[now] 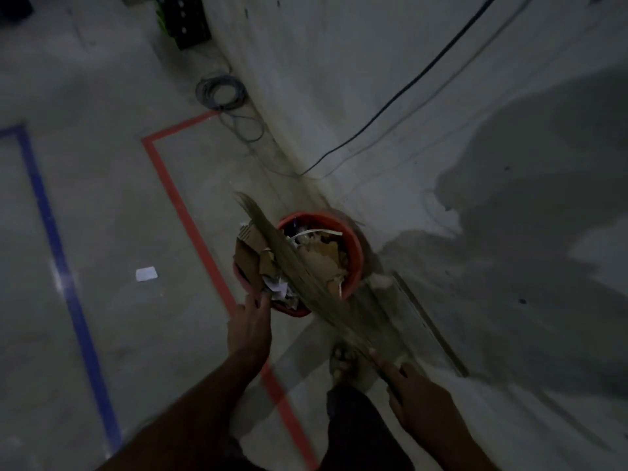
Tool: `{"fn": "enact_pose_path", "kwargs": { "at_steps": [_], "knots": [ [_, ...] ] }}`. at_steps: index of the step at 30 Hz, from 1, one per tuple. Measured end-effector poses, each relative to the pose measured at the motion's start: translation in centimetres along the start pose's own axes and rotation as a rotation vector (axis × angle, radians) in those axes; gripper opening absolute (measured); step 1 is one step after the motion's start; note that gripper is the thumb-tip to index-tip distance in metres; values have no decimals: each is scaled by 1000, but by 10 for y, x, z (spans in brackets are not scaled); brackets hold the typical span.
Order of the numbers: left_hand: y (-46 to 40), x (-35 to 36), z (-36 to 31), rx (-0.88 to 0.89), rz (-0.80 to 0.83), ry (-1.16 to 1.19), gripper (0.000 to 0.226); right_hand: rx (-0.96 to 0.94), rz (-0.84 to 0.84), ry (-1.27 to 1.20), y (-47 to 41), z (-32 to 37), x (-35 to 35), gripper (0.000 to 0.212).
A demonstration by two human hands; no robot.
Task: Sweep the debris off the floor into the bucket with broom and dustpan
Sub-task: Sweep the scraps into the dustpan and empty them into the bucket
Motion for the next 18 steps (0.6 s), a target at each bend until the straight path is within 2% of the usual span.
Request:
{"fn": "enact_pose_path", "kwargs": {
  "at_steps": [4, 8, 11, 13, 16, 18],
  "knots": [
    [-51, 31, -56, 6, 11, -136, 55, -51, -2, 93, -62, -67, 8, 76],
    [-84, 44, -95, -34, 117, -267, 50, -61, -173, 52, -97, -117, 21, 78],
    [-97, 41, -111, -70, 183, -338, 46, -84, -290, 38, -102, -138, 20, 59],
    [-100, 33, -116, -77, 227, -404, 46, -70, -287, 11, -102, -143, 12, 51],
    [-97, 17, -115, -91, 221, -482, 43, -99, -361, -34, -90, -145, 0, 35],
    [-94, 8, -108, -115, 224, -469, 36, -83, -398, -75, -79, -148, 0, 32]
  ]
}}
Point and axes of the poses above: each hand's wrist, its own y-axis away from the middle knuckle, its own x-axis out of the palm, z = x × y, the point moved 1 cm from there along -y, towards the middle knuckle, and after that the axes turned 1 degree about -x, right-handed, at the moved point
